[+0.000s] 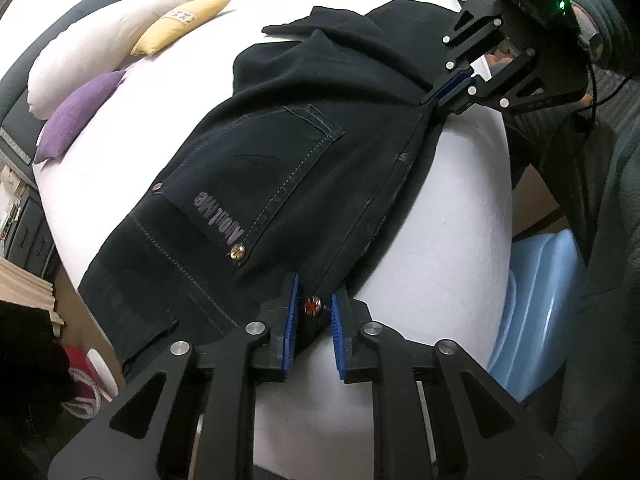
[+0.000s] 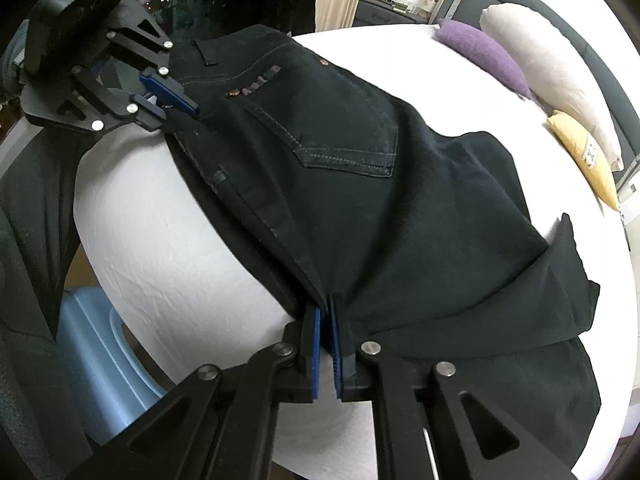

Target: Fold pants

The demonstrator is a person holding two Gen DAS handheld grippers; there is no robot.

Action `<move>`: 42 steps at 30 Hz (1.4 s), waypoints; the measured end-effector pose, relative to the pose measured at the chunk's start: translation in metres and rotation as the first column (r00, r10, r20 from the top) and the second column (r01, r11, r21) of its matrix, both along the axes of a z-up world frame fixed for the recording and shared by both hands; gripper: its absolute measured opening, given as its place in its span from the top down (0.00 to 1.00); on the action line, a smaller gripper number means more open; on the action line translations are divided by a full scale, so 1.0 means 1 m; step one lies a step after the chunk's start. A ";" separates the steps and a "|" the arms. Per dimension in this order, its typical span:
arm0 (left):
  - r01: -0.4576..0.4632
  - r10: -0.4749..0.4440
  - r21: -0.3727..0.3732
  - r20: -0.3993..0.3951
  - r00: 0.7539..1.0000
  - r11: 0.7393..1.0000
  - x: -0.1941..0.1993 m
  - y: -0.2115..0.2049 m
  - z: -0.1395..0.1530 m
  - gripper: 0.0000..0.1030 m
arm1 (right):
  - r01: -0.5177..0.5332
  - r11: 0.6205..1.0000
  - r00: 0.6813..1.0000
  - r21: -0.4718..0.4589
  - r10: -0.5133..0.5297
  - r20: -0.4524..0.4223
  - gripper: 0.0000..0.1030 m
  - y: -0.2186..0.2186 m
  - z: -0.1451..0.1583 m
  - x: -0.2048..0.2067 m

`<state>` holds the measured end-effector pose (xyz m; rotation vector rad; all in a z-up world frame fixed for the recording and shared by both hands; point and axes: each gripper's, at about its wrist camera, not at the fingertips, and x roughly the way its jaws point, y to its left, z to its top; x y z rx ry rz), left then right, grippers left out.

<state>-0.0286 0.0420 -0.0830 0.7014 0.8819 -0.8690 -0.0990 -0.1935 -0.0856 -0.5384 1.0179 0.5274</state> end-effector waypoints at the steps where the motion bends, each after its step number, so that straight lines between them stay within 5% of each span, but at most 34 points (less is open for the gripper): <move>1: -0.007 0.007 -0.002 -0.003 1.000 1.000 0.000 0.001 0.001 0.85 | -0.004 1.000 1.000 -0.003 0.004 0.004 0.92 0.000 0.000 -0.001; 13: -0.073 0.073 -0.068 -0.003 0.997 0.995 0.002 -0.007 0.034 0.84 | -0.042 0.996 0.996 -0.084 0.048 0.072 0.94 0.005 0.000 -0.019; 18: -0.072 0.077 0.064 -0.080 0.994 0.995 0.005 0.004 0.004 0.77 | -0.065 0.990 0.995 -0.126 0.074 0.073 0.91 0.009 -0.007 -0.023; 22: -0.186 0.189 0.048 -0.086 0.978 0.981 0.017 0.030 -0.003 0.77 | -0.037 0.992 0.995 -0.122 0.047 0.083 0.91 0.011 -0.006 -0.023; 26: -0.184 0.188 0.074 -0.061 0.980 0.980 0.015 0.036 0.004 0.77 | -0.028 0.992 0.995 -0.123 0.039 0.094 0.88 0.011 -0.001 -0.028; 29: -0.175 0.179 0.088 -0.039 0.983 0.981 0.007 0.038 0.021 0.77 | -0.033 0.998 0.998 -0.052 0.036 0.057 0.55 0.006 0.014 -0.030; 35: -0.239 0.239 -0.031 -0.009 0.971 0.971 0.015 0.032 0.069 0.77 | 0.087 0.975 0.994 0.206 -0.100 0.054 0.54 -0.024 0.055 -0.016; 37: -0.262 0.259 -0.132 -0.036 0.965 0.956 0.026 0.016 0.084 0.77 | 0.126 0.953 0.989 0.277 -0.141 0.035 0.54 -0.031 0.059 -0.007; 39: -0.262 0.247 -0.211 -0.094 0.964 0.942 0.038 -0.012 0.086 0.77 | 0.172 0.926 0.983 0.337 -0.184 0.005 0.54 -0.040 0.054 0.006; 42: -0.252 0.218 -0.223 -0.166 0.962 0.942 0.060 -0.064 0.059 0.77 | 0.288 0.898 0.957 0.332 -0.264 -0.116 0.50 -0.053 0.022 0.026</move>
